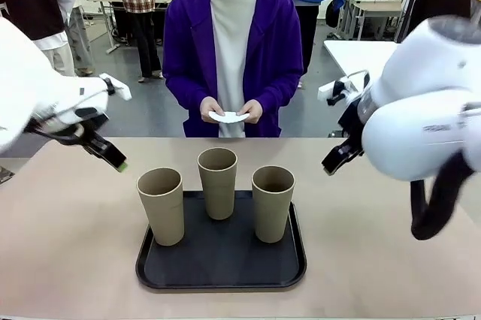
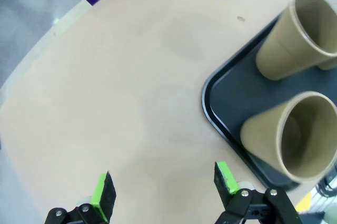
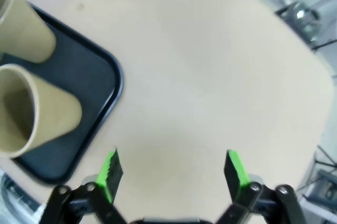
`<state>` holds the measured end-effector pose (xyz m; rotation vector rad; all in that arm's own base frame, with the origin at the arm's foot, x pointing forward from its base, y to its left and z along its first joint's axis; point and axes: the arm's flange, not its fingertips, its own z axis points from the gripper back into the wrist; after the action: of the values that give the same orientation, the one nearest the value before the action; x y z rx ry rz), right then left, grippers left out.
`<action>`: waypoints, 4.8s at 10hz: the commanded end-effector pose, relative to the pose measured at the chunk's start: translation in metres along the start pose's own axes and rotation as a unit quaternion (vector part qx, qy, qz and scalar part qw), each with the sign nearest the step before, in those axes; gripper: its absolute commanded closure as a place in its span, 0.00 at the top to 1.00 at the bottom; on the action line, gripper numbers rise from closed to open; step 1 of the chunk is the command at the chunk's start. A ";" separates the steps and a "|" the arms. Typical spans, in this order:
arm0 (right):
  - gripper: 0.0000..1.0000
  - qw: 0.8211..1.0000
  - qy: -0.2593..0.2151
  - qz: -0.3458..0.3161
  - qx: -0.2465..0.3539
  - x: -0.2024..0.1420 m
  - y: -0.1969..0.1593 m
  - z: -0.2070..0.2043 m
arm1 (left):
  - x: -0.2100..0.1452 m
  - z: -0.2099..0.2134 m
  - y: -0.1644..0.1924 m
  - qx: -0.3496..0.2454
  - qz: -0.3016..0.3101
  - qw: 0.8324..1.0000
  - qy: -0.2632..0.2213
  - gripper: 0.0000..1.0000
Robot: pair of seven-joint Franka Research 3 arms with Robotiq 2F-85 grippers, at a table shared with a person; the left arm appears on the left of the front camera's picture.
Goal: Place coasters on the table and set cups on them.
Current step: Pick up one Reusable plastic cup and place it on a coaster set by the human.
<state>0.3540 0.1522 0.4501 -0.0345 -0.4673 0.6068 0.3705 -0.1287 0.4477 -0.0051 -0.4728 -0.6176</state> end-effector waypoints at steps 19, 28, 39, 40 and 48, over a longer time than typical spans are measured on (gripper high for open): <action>1.00 0.792 -0.091 -0.362 0.484 -0.228 -0.133 0.028 | -0.196 0.010 0.153 -0.535 0.374 0.746 -0.130 1.00; 1.00 0.766 -0.112 -0.381 0.506 -0.275 -0.191 0.032 | -0.229 0.020 0.175 -0.496 0.424 0.744 -0.139 1.00; 1.00 0.766 -0.112 -0.381 0.506 -0.275 -0.191 0.032 | -0.229 0.020 0.175 -0.496 0.424 0.744 -0.139 1.00; 1.00 0.766 -0.112 -0.381 0.506 -0.275 -0.191 0.032 | -0.229 0.020 0.175 -0.496 0.424 0.744 -0.139 1.00; 1.00 0.766 -0.112 -0.381 0.506 -0.275 -0.191 0.032 | -0.229 0.020 0.175 -0.496 0.424 0.744 -0.139 1.00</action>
<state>0.2428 -0.1606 0.3975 1.2130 -0.2669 -0.0282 0.2955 0.1454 0.3913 -1.2875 -0.3131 0.1294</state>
